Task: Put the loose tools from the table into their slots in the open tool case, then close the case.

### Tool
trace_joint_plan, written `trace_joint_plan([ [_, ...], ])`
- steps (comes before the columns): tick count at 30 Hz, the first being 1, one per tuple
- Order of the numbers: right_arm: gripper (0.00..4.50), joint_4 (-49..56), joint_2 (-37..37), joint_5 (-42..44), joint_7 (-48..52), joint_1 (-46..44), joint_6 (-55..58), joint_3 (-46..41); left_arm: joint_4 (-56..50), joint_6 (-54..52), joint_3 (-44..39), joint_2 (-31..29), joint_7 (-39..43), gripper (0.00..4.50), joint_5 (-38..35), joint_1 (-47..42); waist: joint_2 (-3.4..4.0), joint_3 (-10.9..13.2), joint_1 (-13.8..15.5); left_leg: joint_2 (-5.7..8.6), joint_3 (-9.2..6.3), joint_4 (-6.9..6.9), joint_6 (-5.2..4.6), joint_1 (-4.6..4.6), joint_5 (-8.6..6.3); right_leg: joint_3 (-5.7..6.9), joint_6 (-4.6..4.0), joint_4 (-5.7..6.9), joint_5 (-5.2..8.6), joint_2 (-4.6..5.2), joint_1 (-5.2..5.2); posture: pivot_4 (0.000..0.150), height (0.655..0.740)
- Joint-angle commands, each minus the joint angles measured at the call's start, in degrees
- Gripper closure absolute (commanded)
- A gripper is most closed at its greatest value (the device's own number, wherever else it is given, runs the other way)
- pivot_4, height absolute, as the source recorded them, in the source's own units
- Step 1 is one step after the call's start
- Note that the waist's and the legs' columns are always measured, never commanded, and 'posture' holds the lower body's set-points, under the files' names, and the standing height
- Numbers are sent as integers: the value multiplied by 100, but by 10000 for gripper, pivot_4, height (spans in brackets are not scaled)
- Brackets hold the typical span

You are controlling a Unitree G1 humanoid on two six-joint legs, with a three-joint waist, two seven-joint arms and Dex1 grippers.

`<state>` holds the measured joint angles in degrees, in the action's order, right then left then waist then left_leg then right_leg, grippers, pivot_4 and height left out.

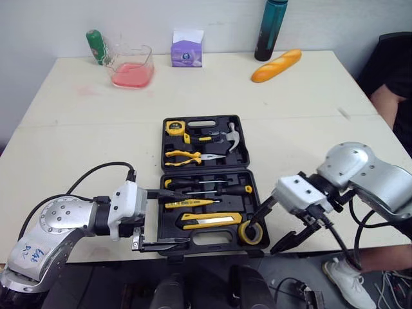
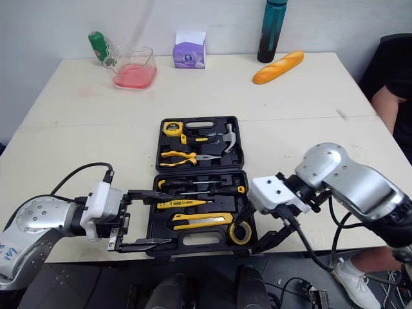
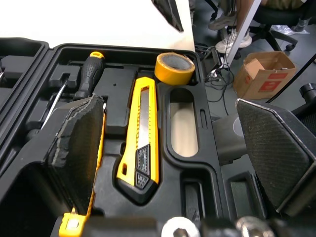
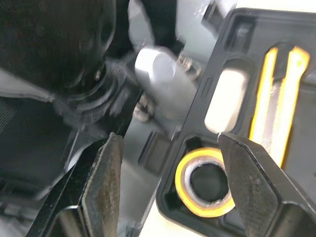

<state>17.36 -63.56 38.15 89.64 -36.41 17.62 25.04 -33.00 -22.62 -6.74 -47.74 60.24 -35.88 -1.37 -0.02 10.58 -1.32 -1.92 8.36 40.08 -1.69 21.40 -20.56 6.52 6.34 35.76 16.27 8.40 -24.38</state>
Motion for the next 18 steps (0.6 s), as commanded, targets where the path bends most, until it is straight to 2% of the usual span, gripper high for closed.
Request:
trace_joint_plan([
  [1, 13541, -56, 181, 206, 274, 358, -219, -677, -81, 99, -141, -55, 50, 0, -19, 5, -1, 0, -1, 1, 1, 0, -1, 0, 0, 0, 0, 0, 0, 0, 1, 1500, 7400],
  [3, 13541, -199, 337, 148, 285, 665, -632, -954, -83, 96, -145, -58, 53, 0, -21, 3, -1, 0, -1, 2, 1, 0, -1, -1, 1, -1, 1, 1, 0, 0, 1, 1500, 7400],
  [5, 13541, -336, 472, 192, 15, 968, -586, -1299, -88, 92, -133, -44, 37, 0, -15, -2, -1, 0, 0, 1, 1, -1, -1, -2, 0, -1, 1, 1, 0, 0, 1, 1500, 7400],
  [6, 15798, -348, 507, 171, 0, 1072, -568, -1393, -84, 95, -132, -38, 36, 0, -12, -1, -1, 0, 0, 1, 1, -1, -1, -2, 0, 0, 1, 1, 0, -1, 1, 1500, 7400],
  [8, 21586, -364, 615, 202, -45, 1241, -479, -1549, -80, 92, -109, -20, 20, 0, -7, -12, -2, 0, 1, 3, 2, -1, -1, -2, 1, -1, 1, 1, 0, 0, 2, 1500, 7400],
  [10, 32769, -340, 716, 132, -57, 1455, -498, -1619, -81, 75, -79, -8, 19, 0, -20, -22, -2, 0, 1, 2, 2, 0, -2, -3, 1, -2, 1, 2, 0, 0, 2, 1500, 7400],
  [11, 36398, -325, 804, 64, -102, 1579, -557, -1626, -83, 61, -56, -3, 25, 0, -35, -35, -2, 0, 2, 2, 1, 0, -2, -3, 1, -2, 1, 2, 0, 0, 2, 1500, 7400],
  [12, 42755, -311, 874, 9, -124, 1662, -601, -1638, -84, 51, -42, 1, 29, 0, -45, -43, -3, -1, 2, 2, 1, -1, -2, -5, 1, -1, 1, 1, 0, 0, 4, 1500, 7400],
  [13, 44457, -321, 967, -65, -155, 1721, -680, -1650, -84, 43, -27, 5, 33, 0, -53, -54, -3, -1, 2, 1, 1, -1, -2, -6, 1, -1, 1, 1, 0, -1, 6, 1500, 7400],
  [18, 44457, -437, 1459, -622, -236, 1928, -1207, -1511, -71, 38, 10, -11, 94, 0, -62, -78, -3, -1, 2, 3, 2, -1, -1, -8, 1, -2, 1, 3, 0, 0, 6, 1500, 7400],
])
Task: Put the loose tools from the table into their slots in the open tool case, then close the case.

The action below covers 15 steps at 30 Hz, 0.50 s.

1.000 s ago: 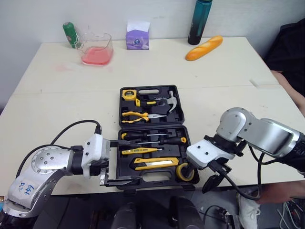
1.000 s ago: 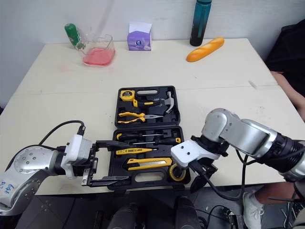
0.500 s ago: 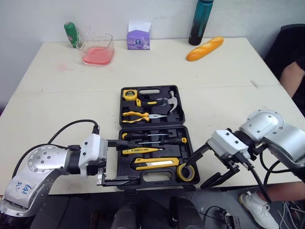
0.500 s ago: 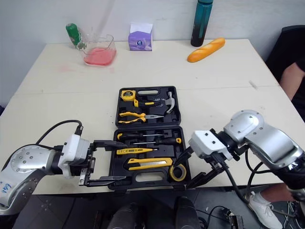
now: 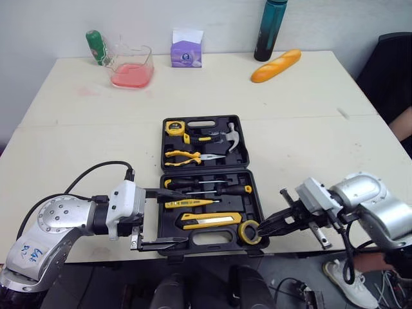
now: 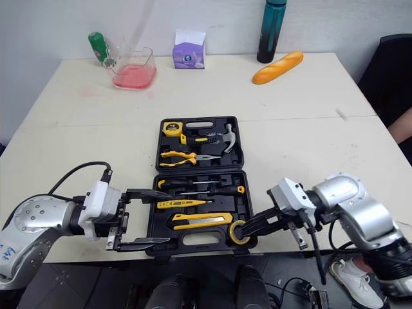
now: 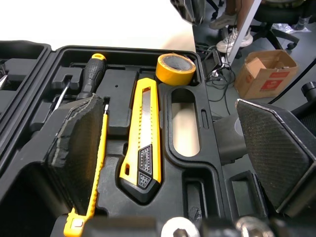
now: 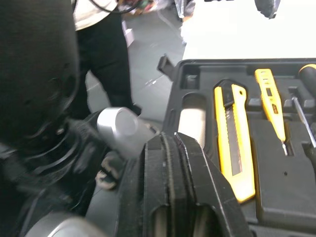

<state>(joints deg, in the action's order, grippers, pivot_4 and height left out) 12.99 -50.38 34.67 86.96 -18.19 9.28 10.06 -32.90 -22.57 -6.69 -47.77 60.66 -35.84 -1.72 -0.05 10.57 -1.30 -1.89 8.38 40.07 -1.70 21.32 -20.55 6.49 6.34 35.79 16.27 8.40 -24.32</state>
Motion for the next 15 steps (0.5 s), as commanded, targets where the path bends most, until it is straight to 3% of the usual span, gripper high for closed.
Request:
trace_joint_plan([
  [1, 44457, -5, 259, -330, -54, 139, -396, 17, -72, 30, 16, -10, 60, 0, -62, -60, 0, 0, 0, -1, 0, 0, 0, 0, 0, 1, 0, 0, 0, -1, 0, 1500, 7400],
  [15, 44457, -915, 840, -1393, -241, 306, -948, 336, -94, 90, -47, -64, 111, 0, 38, -3, -1, -1, -2, 0, 0, 0, 0, -2, 0, 1, 0, 6, 0, -2, 3, 1500, 7400],
])
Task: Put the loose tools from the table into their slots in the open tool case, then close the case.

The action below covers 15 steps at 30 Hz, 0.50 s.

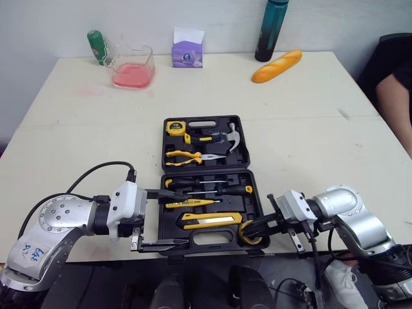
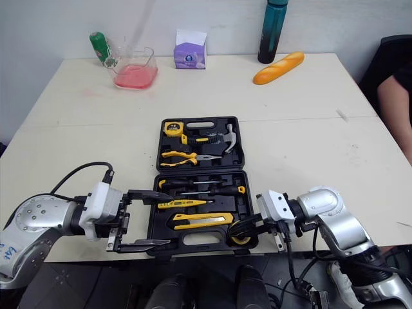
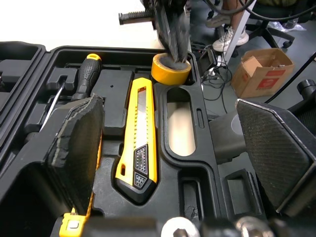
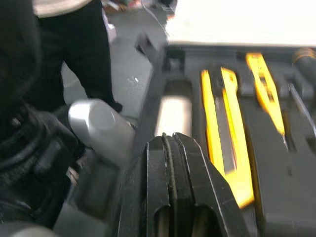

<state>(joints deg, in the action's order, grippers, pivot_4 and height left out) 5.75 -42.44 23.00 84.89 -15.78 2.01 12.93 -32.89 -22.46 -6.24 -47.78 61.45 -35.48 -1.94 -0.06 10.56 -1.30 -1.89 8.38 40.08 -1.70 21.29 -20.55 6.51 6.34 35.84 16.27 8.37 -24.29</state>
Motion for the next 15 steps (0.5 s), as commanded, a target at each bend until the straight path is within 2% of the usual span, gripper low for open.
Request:
trace_joint_plan([
  [1, 44457, -313, 30, -374, -70, 79, -224, 121, -94, 75, -94, -68, 35, 0, 2, 22, 0, 0, -3, 0, 0, 0, 0, 0, 0, 0, 0, 1, 0, 0, 0, 1500, 7400],
  [3, 44457, -465, 47, -527, -89, 113, -361, 195, -87, 66, -100, -78, 34, 0, 6, 23, -6, -4, -3, 0, 0, 0, 0, -4, 0, 0, 0, 0, 0, 0, 5, 1500, 7400],
  [10, 44457, -496, -79, -780, -432, 268, 266, 481, -86, 53, -152, -130, 30, 0, -9, 67, -49, -33, -8, -12, -28, -7, 8, -65, -7, 27, -6, -32, 3, -2, 83, 1500, 7400],
  [15, 44457, -744, -76, -797, -429, 275, 176, 497, -94, 35, -149, -138, 17, 0, 1, 78, -61, -43, -12, -22, -27, -12, 15, -94, -17, 24, -16, -33, 9, -1, 104, 1500, 7400],
])
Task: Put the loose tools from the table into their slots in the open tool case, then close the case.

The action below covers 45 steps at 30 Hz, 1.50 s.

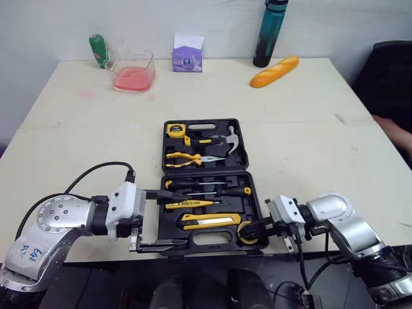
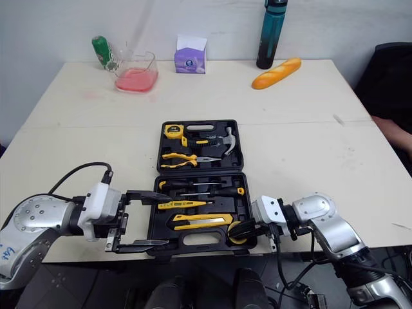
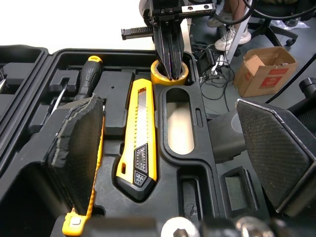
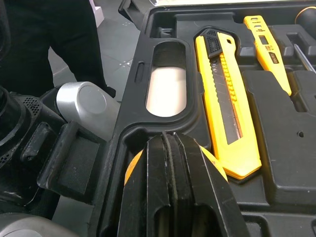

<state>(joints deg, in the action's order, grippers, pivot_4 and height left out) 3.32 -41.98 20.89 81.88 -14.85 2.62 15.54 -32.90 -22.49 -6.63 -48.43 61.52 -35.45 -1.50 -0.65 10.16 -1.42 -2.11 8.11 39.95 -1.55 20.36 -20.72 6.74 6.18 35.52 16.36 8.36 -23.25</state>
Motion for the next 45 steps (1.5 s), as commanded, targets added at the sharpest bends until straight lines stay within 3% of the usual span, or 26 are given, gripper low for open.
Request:
trace_joint_plan([
  [1, 44457, -521, -87, -564, -103, 168, -6, 218, -90, 37, -112, -73, 4, 0, 3, 29, -5, -4, 2, 0, 1, 0, 0, -2, 0, 0, 0, 0, 0, 0, 2, 1500, 7400],
  [10, 44457, -31, -142, 42, 158, 110, 268, -38, -75, 70, -193, -7, -146, 0, 34, 25, -9, -7, 5, -6, 0, -1, 5, -5, -4, -4, -3, -2, 2, 8, 5, 1500, 7400],
  [15, 44457, 741, -516, 1023, -70, -251, 1437, -823, 68, 23, -844, 209, -648, 0, -82, 273, 15, 9, 21, -4, 5, 2, -3, 17, -9, -10, -3, -1, 2, 18, -18, 1500, 7400],
  [18, 44457, 682, -638, 1043, -195, -441, 1512, -1184, 383, 168, -1231, 284, -831, 0, 93, 442, 16, 10, 1, -11, 6, 1, -2, 19, -10, -6, -3, -2, 1, 16, -23, 1500, 7400],
  [21, 45000, 90, -610, 713, -488, -695, 1309, -1414, 783, 387, -1486, 431, -1124, 7689, 305, 412, 18, 10, -1, -16, 9, -1, 2, 19, -11, -4, -4, -4, 2, 11, -25, 1500, 7400],
  [25, 45000, -1245, -458, -99, -879, -1082, 421, -1362, 1671, 324, -1450, 548, -1600, 25314, 694, 198, 17, 11, 2, -6, 20, -1, -3, 19, -12, -6, -3, 0, 2, -1, -29, 1500, 7400],
  [29, 45000, -2072, -166, -459, -1190, -1407, 286, -1238, 1979, 295, -1154, 748, -1915, 43640, 979, -1, 17, 11, -13, 0, 25, -1, -9, 24, -11, -6, 0, 4, 0, 0, -35, 1500, 7400],
  [37, 45000, -2923, 636, -1316, -2098, -1826, -310, -944, 2249, -161, -493, 1335, -2521, 44461, 1252, -454, 20, 12, -27, -7, 29, -3, -8, 30, -10, -3, 7, 14, -4, -4, -39, 1500, 7400],
  [45, 45000, -3150, 1162, -1377, -2351, -2016, -281, -918, 2251, -429, -29, 1668, -2916, 44461, 1567, -814, 20, 12, -43, -10, 31, -2, -6, 29, -8, -5, 8, 21, -4, -9, -39, 1500, 7400],
])
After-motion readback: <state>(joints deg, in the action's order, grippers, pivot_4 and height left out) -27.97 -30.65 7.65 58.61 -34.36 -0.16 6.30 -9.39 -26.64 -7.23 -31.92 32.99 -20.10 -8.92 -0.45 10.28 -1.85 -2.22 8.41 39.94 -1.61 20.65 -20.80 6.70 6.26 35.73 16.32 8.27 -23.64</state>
